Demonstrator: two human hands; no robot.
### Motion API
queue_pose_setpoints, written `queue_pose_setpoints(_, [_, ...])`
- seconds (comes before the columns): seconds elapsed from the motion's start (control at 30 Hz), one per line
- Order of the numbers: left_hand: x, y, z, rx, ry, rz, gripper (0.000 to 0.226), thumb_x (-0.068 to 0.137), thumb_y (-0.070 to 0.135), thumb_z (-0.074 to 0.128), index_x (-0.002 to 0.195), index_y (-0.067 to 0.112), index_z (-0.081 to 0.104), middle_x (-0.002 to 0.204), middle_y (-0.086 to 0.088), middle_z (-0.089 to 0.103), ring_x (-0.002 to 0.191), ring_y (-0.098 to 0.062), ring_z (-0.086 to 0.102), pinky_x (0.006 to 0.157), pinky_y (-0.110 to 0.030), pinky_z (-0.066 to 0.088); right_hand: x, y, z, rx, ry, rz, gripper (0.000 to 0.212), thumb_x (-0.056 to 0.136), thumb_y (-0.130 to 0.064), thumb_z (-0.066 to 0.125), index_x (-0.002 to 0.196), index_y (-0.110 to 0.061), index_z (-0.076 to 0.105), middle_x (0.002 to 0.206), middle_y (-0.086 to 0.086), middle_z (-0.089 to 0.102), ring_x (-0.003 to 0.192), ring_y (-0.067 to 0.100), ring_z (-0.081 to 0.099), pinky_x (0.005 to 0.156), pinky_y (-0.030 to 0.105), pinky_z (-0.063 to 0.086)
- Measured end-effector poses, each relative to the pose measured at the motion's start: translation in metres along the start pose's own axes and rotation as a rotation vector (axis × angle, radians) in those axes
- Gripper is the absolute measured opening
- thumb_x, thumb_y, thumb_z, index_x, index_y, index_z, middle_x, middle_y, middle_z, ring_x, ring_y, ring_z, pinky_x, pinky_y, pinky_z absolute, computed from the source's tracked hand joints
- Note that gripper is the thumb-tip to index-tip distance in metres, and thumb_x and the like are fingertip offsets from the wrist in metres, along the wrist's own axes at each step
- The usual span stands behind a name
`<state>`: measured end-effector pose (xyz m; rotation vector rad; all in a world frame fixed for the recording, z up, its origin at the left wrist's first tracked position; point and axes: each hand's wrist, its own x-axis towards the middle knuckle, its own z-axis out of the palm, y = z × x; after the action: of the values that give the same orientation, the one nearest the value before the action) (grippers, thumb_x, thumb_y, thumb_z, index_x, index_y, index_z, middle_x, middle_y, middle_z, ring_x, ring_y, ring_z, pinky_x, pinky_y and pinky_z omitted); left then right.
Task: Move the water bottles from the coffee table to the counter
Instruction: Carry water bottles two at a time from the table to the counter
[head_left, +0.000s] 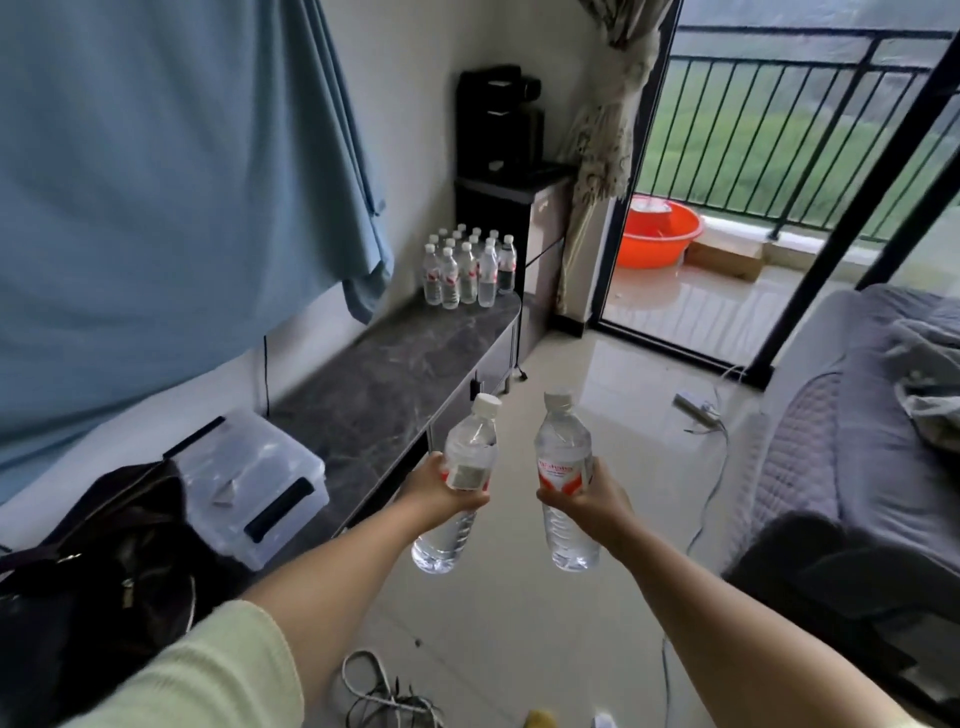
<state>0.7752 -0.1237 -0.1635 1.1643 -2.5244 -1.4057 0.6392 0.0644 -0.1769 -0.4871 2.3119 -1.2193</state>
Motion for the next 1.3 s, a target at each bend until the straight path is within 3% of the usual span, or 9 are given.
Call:
queue_pose_setpoints(0.2, [0.099,0.069,0.024,0.006,0.016,0.006,0.053,0.063,0.041,0.082,0.104,0.013,0.064,0.098,-0.003,0.071,0.094,-0.021,0.066,0.088,-0.039,0.052,0.115,-0.005,-0.064,0.009,-0.004,0.013,0.057,0.065,-0.039,0.085,0.107,-0.03,0.048,0.1,-0.005,0.065,0.09,0.018,0.062,0.081,0.032,0.048])
queue_pose_setpoints(0.33, [0.142,0.098,0.039,0.033,0.014,0.006,0.053,0.063,0.046,0.08,0.104,0.016,0.065,0.099,0.001,0.071,0.095,-0.019,0.067,0.083,-0.032,0.052,0.163,0.002,-0.088,-0.008,0.016,0.054,0.061,0.065,-0.041,0.084,0.113,-0.025,0.051,0.105,-0.001,0.066,0.094,0.021,0.063,0.084,0.035,0.05])
queue_pose_setpoints(0.5, [0.214,0.127,0.047,0.01,-0.012,0.014,0.053,0.066,0.038,0.083,0.106,0.01,0.064,0.101,-0.003,0.071,0.097,-0.02,0.067,0.087,-0.035,0.052,0.224,0.006,-0.103,-0.027,0.017,0.076,0.063,0.065,-0.043,0.084,0.115,-0.026,0.05,0.107,-0.001,0.066,0.095,0.02,0.063,0.085,0.037,0.051])
queue_pose_setpoints(0.57, [0.246,0.139,0.049,-0.014,-0.002,0.024,0.056,0.065,0.038,0.084,0.11,0.013,0.062,0.106,0.0,0.069,0.097,-0.018,0.064,0.083,-0.03,0.049,0.254,0.004,-0.109,-0.035,0.015,0.08,0.064,0.066,-0.042,0.084,0.118,-0.024,0.05,0.108,-0.001,0.066,0.097,0.022,0.063,0.087,0.038,0.051])
queue_pose_setpoints(0.67, [0.309,0.155,0.049,-0.015,-0.016,0.037,0.061,0.065,0.041,0.084,0.115,0.018,0.058,0.108,0.003,0.065,0.098,-0.017,0.061,0.08,-0.026,0.044,0.316,-0.006,-0.111,-0.027,0.032,0.089,0.063,0.066,-0.04,0.085,0.117,-0.024,0.05,0.108,-0.001,0.065,0.096,0.021,0.062,0.086,0.037,0.05])
queue_pose_setpoints(0.87, [0.433,0.179,0.03,-0.022,-0.032,0.029,0.057,0.065,0.035,0.084,0.114,0.014,0.062,0.109,-0.003,0.068,0.102,-0.02,0.063,0.089,-0.03,0.049,0.437,-0.045,-0.101,0.031,0.041,0.128,0.059,0.067,-0.037,0.084,0.114,-0.022,0.052,0.106,0.002,0.066,0.099,0.023,0.064,0.093,0.044,0.051])
queue_pose_setpoints(1.03, [0.527,0.195,-0.006,-0.049,-0.033,-0.028,0.059,0.066,0.034,0.085,0.114,0.012,0.058,0.108,-0.003,0.067,0.101,-0.021,0.063,0.089,-0.034,0.051,0.536,-0.092,-0.095,0.111,0.084,0.147,0.054,0.067,-0.031,0.086,0.109,-0.022,0.053,0.101,0.0,0.067,0.094,0.022,0.064,0.084,0.036,0.05])
queue_pose_setpoints(1.2, [0.58,0.189,-0.025,0.003,-0.032,-0.057,0.062,0.063,0.039,0.085,0.111,0.019,0.05,0.1,0.004,0.057,0.097,-0.019,0.059,0.083,-0.03,0.048,0.606,-0.115,-0.077,0.159,0.06,0.198,0.057,0.067,-0.026,0.086,0.114,-0.015,0.056,0.104,0.005,0.069,0.094,0.023,0.066,0.089,0.04,0.052])
queue_pose_setpoints(1.3, [0.613,0.182,-0.032,-0.04,-0.014,-0.096,0.054,0.061,0.036,0.085,0.101,0.027,0.051,0.099,0.004,0.061,0.097,-0.02,0.062,0.089,-0.036,0.052,0.649,-0.128,-0.064,0.156,0.039,0.202,0.058,0.066,-0.026,0.087,0.112,-0.017,0.054,0.104,0.004,0.068,0.094,0.023,0.065,0.087,0.037,0.051])
